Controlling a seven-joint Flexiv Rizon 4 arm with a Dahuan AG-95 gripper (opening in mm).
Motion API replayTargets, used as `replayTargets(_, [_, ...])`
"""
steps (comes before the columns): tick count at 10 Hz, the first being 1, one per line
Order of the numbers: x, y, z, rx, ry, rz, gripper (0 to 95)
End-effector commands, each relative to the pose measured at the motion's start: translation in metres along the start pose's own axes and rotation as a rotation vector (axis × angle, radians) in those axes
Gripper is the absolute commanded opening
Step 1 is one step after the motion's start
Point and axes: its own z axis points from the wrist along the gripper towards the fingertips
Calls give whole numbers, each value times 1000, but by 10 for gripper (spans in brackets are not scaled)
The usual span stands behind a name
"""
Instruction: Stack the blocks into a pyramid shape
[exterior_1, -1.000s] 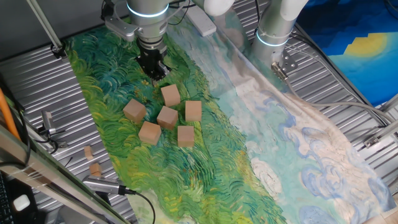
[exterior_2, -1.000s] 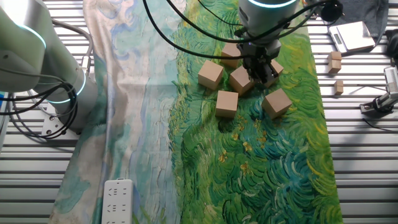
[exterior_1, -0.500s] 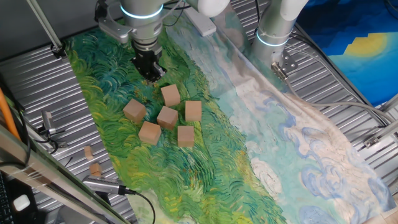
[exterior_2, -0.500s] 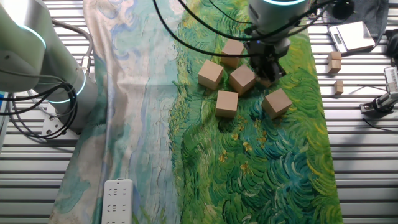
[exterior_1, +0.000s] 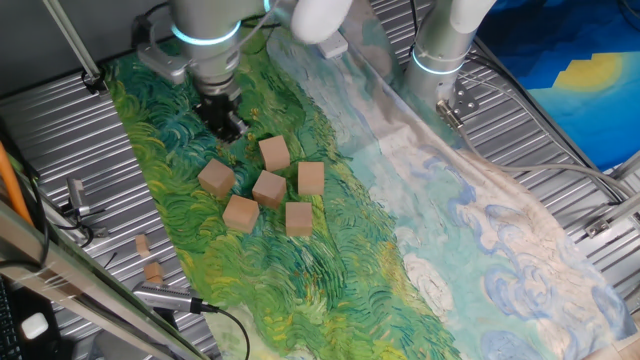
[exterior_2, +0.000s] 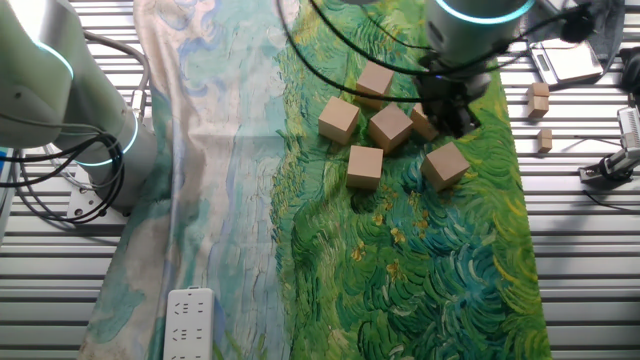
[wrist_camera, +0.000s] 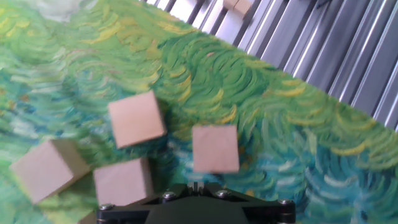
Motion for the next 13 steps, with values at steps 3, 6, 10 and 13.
replayTargets(3, [-21,-9,14,3,-2,10,0])
replayTargets(6, [-42,-14,26,2,-7,8,0])
replayTargets(10, [-51,-23,39,10,-22,11,0])
replayTargets(13, [-51,-24,42,14,-17,-20,190])
